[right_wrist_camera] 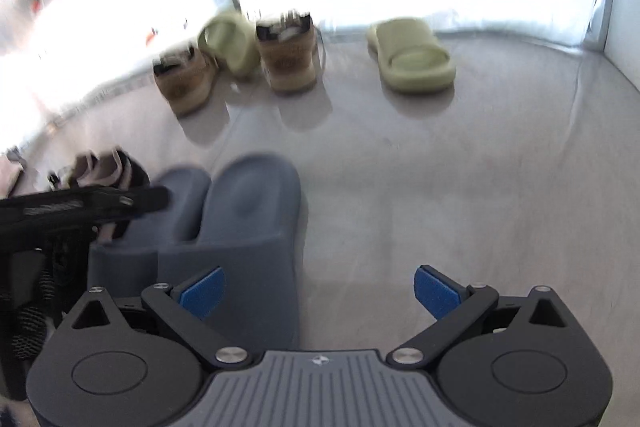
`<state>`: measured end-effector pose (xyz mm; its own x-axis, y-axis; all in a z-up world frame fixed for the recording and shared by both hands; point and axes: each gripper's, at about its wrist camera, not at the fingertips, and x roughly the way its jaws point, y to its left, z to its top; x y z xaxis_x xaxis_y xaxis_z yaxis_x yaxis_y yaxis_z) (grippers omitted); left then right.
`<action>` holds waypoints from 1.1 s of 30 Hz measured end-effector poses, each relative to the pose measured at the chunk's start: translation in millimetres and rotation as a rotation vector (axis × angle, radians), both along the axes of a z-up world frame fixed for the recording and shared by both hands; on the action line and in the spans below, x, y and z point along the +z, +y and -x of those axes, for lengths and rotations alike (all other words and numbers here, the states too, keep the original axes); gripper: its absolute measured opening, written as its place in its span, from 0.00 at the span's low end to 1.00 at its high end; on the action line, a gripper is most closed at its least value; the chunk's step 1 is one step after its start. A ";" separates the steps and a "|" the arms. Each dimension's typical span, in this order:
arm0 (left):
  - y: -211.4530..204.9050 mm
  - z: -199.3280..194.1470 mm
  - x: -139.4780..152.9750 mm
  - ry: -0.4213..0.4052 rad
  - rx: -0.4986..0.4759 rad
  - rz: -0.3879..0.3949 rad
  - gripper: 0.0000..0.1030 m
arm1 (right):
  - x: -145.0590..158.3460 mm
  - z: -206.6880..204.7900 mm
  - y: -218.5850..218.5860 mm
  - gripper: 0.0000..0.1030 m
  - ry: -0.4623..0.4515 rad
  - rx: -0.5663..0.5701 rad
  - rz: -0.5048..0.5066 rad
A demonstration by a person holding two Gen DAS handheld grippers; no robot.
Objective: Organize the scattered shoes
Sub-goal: 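Reach to a light green slide and grasp it with the left gripper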
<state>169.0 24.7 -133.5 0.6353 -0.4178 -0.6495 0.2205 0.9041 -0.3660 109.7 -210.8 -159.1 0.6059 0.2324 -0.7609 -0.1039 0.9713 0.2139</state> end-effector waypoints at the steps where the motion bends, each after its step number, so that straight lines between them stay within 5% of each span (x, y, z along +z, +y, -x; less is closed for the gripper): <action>1: -3.4 -4.2 5.1 -0.024 -0.009 -0.015 0.55 | 0.9 -3.2 -2.7 0.98 -0.005 -0.006 -0.010; 8: -14.2 -56.1 9.4 -0.109 0.002 -0.065 0.56 | 7.5 -74.8 -17.6 0.99 -0.098 -0.032 0.005; 12: -47.6 -91.5 9.0 -0.156 -0.081 -0.100 0.56 | 9.8 -109.6 -38.6 0.99 -0.135 -0.128 -0.057; 15: -83.9 -123.2 4.1 -0.210 -0.132 -0.130 0.55 | 15.2 -117.9 -59.5 0.99 -0.173 -0.194 -0.105; 23: -160.4 -208.5 -37.8 -0.239 -0.114 -0.149 0.55 | -11.5 -120.9 -104.5 0.99 -0.146 -0.339 0.013; 33: -198.6 -240.2 -75.2 -0.284 -0.116 -0.187 0.58 | -39.2 -144.2 -127.1 0.99 -0.119 -0.404 0.029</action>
<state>409.2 -174.0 -208.6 0.7570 -0.3880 -0.5257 0.3945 0.9128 -0.1058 253.9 -337.9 -198.3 0.7278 -0.0621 -0.6829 0.2642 0.9444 0.1957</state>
